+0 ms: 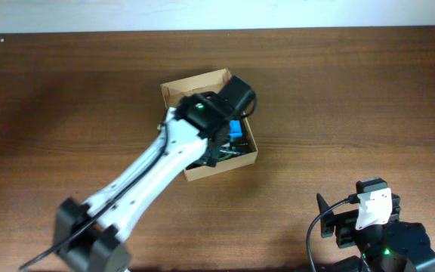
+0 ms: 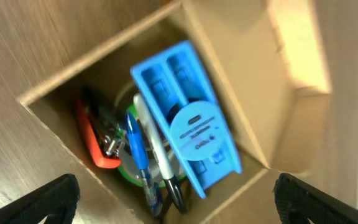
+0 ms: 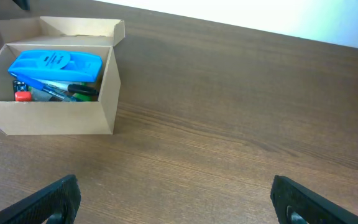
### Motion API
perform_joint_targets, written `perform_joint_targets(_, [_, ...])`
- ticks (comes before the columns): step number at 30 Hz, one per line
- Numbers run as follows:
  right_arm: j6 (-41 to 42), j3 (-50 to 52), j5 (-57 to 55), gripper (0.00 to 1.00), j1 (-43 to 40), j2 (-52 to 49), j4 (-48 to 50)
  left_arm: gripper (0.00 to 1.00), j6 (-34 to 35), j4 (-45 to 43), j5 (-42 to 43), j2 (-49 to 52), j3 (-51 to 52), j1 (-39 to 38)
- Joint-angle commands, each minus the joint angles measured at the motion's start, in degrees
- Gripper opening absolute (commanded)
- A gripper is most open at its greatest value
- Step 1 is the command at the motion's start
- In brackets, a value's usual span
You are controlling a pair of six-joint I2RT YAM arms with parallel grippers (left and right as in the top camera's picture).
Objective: Pack container
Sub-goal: 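Lift the left gripper out of the box and move it aside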
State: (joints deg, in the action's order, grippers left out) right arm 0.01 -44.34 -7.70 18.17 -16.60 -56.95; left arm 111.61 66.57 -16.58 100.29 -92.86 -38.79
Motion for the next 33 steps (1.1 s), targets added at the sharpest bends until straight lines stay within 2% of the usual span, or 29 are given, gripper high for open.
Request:
perform_joint_targets(1, [0.48,-0.02,-0.72,0.99,-0.33,0.28,0.13,1.00,-10.49,2.34,-4.35,-6.97,-0.96,1.81])
perform_joint_targets(7, [0.48,-0.02,-0.72,0.99,-0.33,0.28,0.13,1.00,-25.68,7.65,-7.06,-12.85,-0.96,5.31])
perform_joint_targets(11, [0.48,-0.02,-0.72,0.99,-0.33,0.28,0.13,1.00,-31.56,13.00,-7.26,-16.22,-0.96,8.24])
perform_joint_targets(14, [0.48,-0.02,-0.72,0.99,-0.33,0.28,0.13,0.99,-32.87,16.59,-7.26,-18.91,-0.96,10.43])
perform_joint_targets(21, [0.48,-0.02,-0.72,0.99,-0.33,0.28,0.13,1.00,-32.85,16.59,-7.06,-24.94,-0.96,12.07])
perform_joint_targets(33, [0.48,-0.02,-0.72,0.99,-0.33,0.28,0.13,0.99,-32.85,17.73,-7.02,-25.20,-0.94,12.07])
